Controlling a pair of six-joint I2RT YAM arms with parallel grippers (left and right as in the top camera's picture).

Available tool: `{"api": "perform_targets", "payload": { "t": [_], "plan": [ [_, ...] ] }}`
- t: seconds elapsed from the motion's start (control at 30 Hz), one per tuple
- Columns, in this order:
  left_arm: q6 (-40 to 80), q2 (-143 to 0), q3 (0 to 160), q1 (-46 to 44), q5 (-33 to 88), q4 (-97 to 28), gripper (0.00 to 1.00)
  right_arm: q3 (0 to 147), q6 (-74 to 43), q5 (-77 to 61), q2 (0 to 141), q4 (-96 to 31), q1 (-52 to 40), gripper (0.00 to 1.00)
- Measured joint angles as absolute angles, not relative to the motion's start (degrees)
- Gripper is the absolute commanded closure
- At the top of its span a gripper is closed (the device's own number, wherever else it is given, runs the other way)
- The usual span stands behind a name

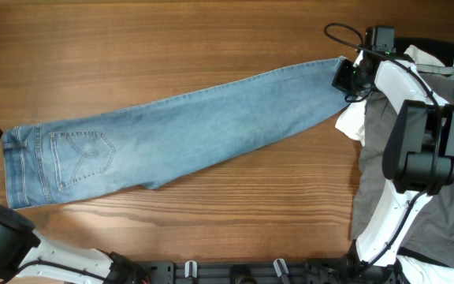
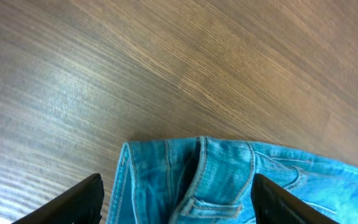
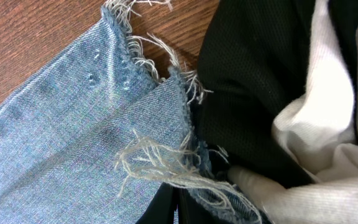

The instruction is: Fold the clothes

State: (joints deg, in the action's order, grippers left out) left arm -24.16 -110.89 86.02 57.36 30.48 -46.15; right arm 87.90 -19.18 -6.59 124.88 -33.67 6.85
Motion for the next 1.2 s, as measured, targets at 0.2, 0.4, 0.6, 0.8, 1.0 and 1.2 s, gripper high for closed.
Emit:
{"api": "perform_targets", "payload": {
  "t": [0.2,0.4,0.6,0.8,1.0,1.2],
  "plan": [
    [-28.12,-115.22,86.02,57.47,33.12,-45.52,0.24,87.9,-19.25,-6.59,124.88,-33.58,6.85,0.95],
    [-31.55,-119.22,86.0,57.47,39.9,-44.16,0.26,87.9,-19.25,-6.59,124.88,-33.56,6.85,0.95],
    [-33.56,-120.9,86.02,57.47,45.34,-45.45,0.32,87.9,-19.42,-6.59,124.88,-33.5,6.85,0.95],
    [-36.16,-122.98,86.02,57.47,49.32,-46.7,0.55,87.88,-19.46,-6.61,124.88,-33.36,6.85,0.94],
    [-36.84,-124.33,86.02,57.49,52.66,-47.55,0.96,87.88,-19.49,-6.61,124.88,-32.88,6.85,0.95],
    [-32.58,-124.29,86.24,58.87,54.02,-51.16,0.96,87.81,-20.88,-6.63,124.88,-32.47,6.85,0.96]
  ]
}}
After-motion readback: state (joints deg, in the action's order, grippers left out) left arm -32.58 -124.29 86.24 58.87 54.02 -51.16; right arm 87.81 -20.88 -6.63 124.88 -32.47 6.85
